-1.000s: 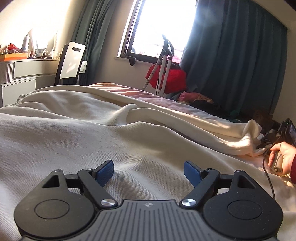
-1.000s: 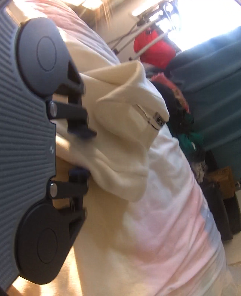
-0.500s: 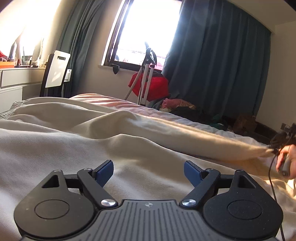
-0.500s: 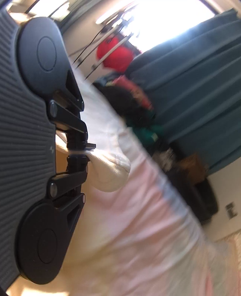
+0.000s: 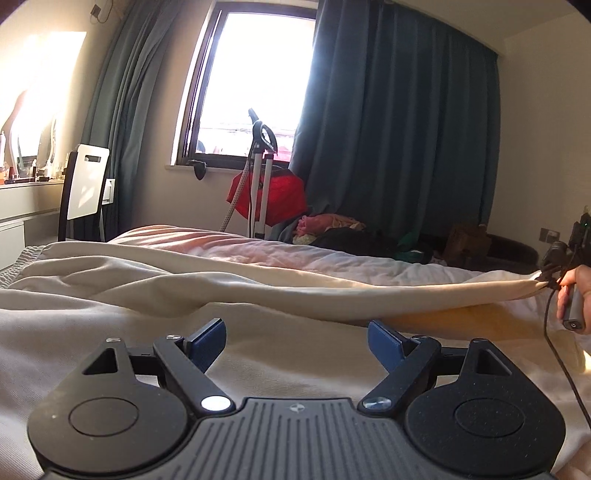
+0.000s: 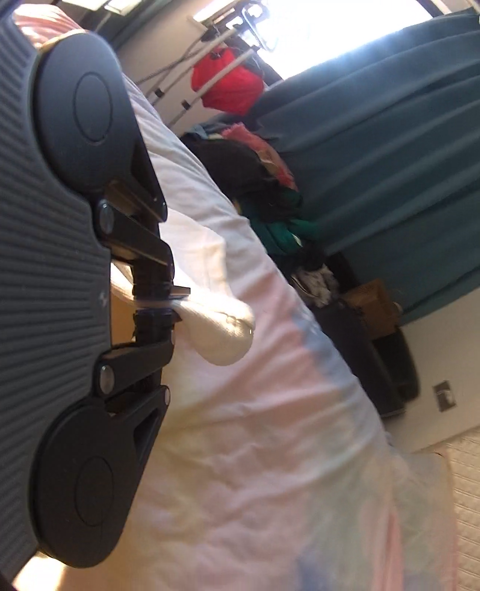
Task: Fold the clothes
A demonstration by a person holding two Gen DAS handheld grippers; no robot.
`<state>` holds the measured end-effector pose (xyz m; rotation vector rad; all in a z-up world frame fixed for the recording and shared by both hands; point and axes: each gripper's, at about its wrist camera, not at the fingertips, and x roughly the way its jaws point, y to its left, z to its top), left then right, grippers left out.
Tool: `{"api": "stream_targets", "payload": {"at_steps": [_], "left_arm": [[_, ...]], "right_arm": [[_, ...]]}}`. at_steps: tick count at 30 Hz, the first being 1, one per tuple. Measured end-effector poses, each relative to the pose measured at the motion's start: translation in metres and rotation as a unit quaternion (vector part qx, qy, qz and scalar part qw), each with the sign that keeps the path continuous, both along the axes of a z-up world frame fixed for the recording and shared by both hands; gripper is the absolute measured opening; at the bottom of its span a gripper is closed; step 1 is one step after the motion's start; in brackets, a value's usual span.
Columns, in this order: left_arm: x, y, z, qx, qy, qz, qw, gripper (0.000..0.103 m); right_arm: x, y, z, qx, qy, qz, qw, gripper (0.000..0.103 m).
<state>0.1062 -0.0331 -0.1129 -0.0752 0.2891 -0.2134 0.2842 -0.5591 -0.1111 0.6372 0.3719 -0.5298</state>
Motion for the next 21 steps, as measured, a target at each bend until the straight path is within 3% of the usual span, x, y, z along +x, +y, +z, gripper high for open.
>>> {"api": "stream_targets", "payload": {"at_steps": [6, 10, 12, 14, 15, 16, 21], "left_arm": [[0.007, -0.008, -0.008, 0.019, 0.017, -0.006, 0.9997, 0.086], [0.011, -0.01, -0.01, 0.027, 0.02, -0.007, 0.9994, 0.086], [0.012, -0.01, -0.009, 0.029, 0.017, -0.008, 0.9994, 0.086], [0.012, -0.01, -0.008, 0.031, 0.014, -0.007, 0.9994, 0.086], [0.012, -0.01, -0.006, 0.032, 0.011, -0.006, 0.9994, 0.086], [0.01, -0.009, -0.005, 0.034, 0.009, -0.005, 0.9994, 0.086], [-0.001, -0.008, 0.004, 0.043, 0.006, -0.005, 0.999, 0.086]], "right_arm": [[-0.01, -0.01, -0.038, 0.011, 0.03, -0.026, 0.999, 0.008], [-0.021, -0.011, -0.053, 0.014, 0.043, -0.032, 0.998, 0.016], [-0.031, -0.002, -0.046, 0.01, 0.041, -0.02, 0.999, 0.028], [-0.042, 0.007, -0.039, 0.007, 0.039, -0.008, 0.999, 0.061], [-0.047, 0.011, -0.036, 0.005, 0.038, -0.001, 0.999, 0.069], [-0.052, 0.016, -0.033, 0.003, 0.037, 0.005, 0.999, 0.085], [-0.08, 0.035, -0.015, 0.008, 0.029, 0.031, 0.999, 0.084]]}}
